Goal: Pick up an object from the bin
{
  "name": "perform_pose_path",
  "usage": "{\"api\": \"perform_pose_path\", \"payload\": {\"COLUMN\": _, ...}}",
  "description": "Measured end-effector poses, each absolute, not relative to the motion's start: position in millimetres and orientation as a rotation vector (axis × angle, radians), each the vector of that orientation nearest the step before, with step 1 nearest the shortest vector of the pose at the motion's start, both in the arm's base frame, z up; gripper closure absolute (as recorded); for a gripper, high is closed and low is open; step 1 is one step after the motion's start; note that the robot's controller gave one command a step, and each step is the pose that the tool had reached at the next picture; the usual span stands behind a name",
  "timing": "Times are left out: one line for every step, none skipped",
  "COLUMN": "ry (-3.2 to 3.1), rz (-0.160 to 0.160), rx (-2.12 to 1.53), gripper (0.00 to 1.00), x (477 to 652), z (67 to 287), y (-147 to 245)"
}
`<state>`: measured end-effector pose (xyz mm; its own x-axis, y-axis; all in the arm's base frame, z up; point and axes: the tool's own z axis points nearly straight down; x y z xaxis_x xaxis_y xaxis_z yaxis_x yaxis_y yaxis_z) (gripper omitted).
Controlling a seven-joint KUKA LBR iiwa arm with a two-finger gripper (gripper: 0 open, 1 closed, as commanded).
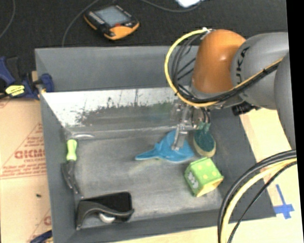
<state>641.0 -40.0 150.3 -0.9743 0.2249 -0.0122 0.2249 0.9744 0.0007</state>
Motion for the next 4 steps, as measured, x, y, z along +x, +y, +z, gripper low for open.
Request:
{"api": "perform_pose_path", "payload": {"ry": 3.11, "rz": -0.003, "rx": 0.351, "gripper": 1.0, "x": 640.9, "z": 150, "y": -40}}
{"api": "perform_pose_path", "payload": {"ry": 3.066, "rz": 0.0, "rx": 0.638, "gripper": 1.0, "x": 644.9, "z": 113, "y": -40}}
{"api": "perform_pose_path", "payload": {"ry": 3.064, "rz": 0.001, "rx": 0.653, "gripper": 1.0, "x": 615.6, "z": 103, "y": -10}}
{"api": "perform_pose_path", "payload": {"ry": 3.122, "rz": -0.002, "rx": 0.119, "gripper": 1.0, "x": 627.8, "z": 133, "y": 4}}
